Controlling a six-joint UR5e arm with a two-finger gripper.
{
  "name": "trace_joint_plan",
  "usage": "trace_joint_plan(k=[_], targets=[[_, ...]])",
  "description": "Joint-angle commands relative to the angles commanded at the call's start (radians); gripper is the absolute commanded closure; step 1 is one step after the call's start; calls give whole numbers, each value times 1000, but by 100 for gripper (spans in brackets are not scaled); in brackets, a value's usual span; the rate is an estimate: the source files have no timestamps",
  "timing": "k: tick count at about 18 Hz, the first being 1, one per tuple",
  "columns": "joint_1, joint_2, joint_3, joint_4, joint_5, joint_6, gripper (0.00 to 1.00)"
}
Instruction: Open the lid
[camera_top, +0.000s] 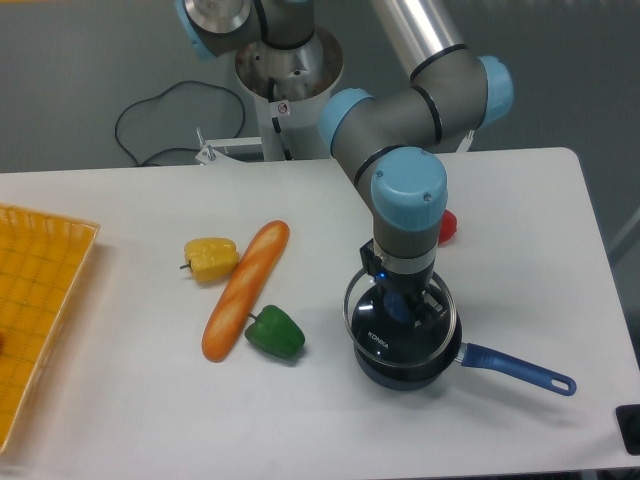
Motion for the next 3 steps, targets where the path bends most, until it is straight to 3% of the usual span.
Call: trace_joint_plan(k=[3], targets=[[0, 0, -2, 0, 6, 0, 64]])
